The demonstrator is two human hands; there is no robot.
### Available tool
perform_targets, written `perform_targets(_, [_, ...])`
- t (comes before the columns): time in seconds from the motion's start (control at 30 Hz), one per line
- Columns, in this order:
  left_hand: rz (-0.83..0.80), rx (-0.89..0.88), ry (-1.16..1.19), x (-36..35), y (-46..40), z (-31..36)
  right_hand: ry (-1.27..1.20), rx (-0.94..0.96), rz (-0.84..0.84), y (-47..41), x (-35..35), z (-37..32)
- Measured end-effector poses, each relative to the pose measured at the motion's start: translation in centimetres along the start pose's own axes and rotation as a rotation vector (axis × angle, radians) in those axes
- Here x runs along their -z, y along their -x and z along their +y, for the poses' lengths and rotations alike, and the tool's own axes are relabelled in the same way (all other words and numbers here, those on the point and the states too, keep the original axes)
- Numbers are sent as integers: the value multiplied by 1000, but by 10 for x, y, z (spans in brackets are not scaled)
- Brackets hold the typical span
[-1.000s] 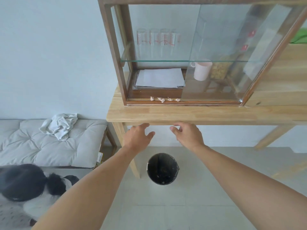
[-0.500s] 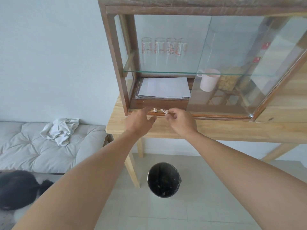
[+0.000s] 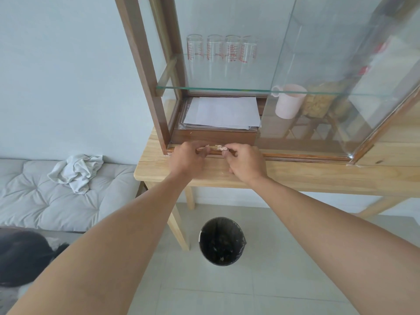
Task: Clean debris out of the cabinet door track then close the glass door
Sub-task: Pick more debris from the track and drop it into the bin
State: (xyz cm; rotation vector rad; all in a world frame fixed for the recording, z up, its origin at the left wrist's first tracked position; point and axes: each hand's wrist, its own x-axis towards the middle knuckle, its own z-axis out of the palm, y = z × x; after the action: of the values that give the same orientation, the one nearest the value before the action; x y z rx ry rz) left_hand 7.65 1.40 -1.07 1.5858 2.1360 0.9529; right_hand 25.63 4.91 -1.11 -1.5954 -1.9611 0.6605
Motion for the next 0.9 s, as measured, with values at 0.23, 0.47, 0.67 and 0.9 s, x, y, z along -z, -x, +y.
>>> perform_targets(0.23, [0, -15, -7, 8, 28, -3, 3, -15, 4, 33, 10, 5])
perform_targets(0.47, [-58, -25, -34, 20, 85, -10, -23, -57, 8, 86, 17, 14])
perform_targets(0.67, [-120, -50, -72, 20, 126, -17, -19, -94, -18, 133, 13, 36])
perform_targets(0.9, [-209, 5, -98, -16, 151, -38, 19, -211, -140, 161, -14, 82])
